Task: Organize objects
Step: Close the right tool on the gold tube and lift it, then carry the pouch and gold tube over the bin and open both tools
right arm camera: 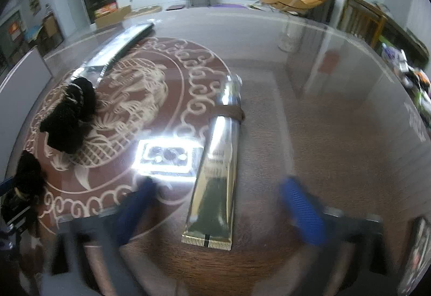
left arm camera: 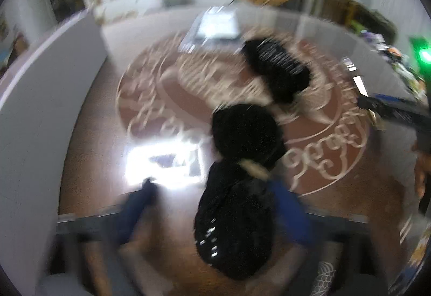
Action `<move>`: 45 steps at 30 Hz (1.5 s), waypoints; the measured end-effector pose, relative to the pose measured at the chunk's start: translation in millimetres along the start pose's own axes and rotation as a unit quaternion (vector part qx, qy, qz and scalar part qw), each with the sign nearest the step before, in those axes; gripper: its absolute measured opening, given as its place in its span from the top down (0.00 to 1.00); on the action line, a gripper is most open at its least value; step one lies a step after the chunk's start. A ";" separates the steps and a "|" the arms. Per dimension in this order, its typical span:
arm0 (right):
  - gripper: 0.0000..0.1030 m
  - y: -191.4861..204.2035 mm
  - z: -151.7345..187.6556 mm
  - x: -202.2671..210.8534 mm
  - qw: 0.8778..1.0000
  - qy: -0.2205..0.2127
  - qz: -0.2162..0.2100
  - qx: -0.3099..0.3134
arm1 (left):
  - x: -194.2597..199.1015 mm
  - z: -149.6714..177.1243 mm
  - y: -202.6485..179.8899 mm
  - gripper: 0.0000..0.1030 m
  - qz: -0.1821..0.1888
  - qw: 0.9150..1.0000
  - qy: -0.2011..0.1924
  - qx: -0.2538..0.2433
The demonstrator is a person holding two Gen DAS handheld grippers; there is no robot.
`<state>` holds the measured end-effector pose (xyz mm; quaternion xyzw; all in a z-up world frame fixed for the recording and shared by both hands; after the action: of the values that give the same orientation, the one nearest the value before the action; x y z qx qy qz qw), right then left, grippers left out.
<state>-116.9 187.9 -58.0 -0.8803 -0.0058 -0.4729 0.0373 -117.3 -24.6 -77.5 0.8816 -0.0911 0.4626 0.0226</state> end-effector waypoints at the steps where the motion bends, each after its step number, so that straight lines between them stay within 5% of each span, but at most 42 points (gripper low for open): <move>1: 0.71 -1.2 -2.9 2.0 1.000 0.001 -0.002 0.005 | 1.0 -0.5 -1.3 0.68 0.002 1.000 -0.005 -0.008; 5: 0.72 -16.4 -5.2 5.3 0.997 0.023 -0.062 -0.034 | 13.2 2.0 7.2 0.69 0.060 0.998 -0.009 0.034; 11: 0.73 -15.4 8.3 61.1 0.977 -0.004 -0.189 -0.101 | 80.3 14.4 16.7 0.69 0.118 0.986 -0.074 0.092; 13: 0.92 -1.0 8.9 76.3 0.972 -0.007 -0.215 -0.093 | 101.6 16.1 22.0 0.69 0.125 0.983 -0.092 0.099; 14: 0.93 7.8 7.4 83.0 0.968 -0.008 -0.232 -0.091 | 109.2 15.8 23.6 0.69 0.125 0.983 -0.097 0.097; 19: 0.92 48.9 17.9 91.7 0.978 0.030 -0.205 -0.020 | 138.2 23.8 38.9 0.69 0.121 0.982 -0.107 0.096; 22: 0.78 64.5 26.4 87.9 0.980 0.056 -0.193 0.012 | 153.6 32.4 44.8 0.69 0.113 0.982 -0.117 0.096; 24: 0.42 83.7 31.8 87.2 0.977 0.064 -0.203 0.019 | 161.2 38.2 46.4 0.69 0.103 0.982 -0.126 0.091; 27: 0.34 125.2 40.6 83.9 0.972 0.077 -0.218 0.048 | 172.6 46.4 50.7 0.69 0.095 0.982 -0.134 0.095; 29: 0.34 147.1 46.2 73.6 0.976 0.093 -0.189 0.061 | 179.2 49.9 55.2 0.69 0.090 0.982 -0.137 0.098; 31: 0.37 168.0 52.3 55.2 0.978 0.110 -0.166 0.067 | 188.7 53.9 61.5 0.69 0.084 0.981 -0.143 0.098; 33: 0.73 182.9 54.0 55.0 0.981 0.082 -0.134 0.111 | 198.4 56.7 69.0 0.69 0.080 0.980 -0.149 0.102; 40: 0.75 175.6 47.6 93.7 0.969 0.052 -0.229 0.071 | 241.4 68.6 134.1 0.69 0.047 0.972 -0.175 0.148; 45: 0.75 231.1 -1.9 174.4 0.934 -0.011 -0.346 0.085 | 258.2 71.4 221.2 0.69 -0.033 0.963 -0.184 0.196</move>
<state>-11.6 -47.0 74.4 -0.8222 -0.3509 -0.4450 -0.0537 44.0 -286.9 83.6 0.9410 0.0282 0.3006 -0.1528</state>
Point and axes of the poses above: each gripper's, at about its wrist camera, not at the fingertips, and x roughly against the way its jaws point, y to its left, z to its underside, the point moved 3 cm from there along -x, roughly the way its jaws point, and after that the axes turned 5 degrees about x, right-handed, at the moved point
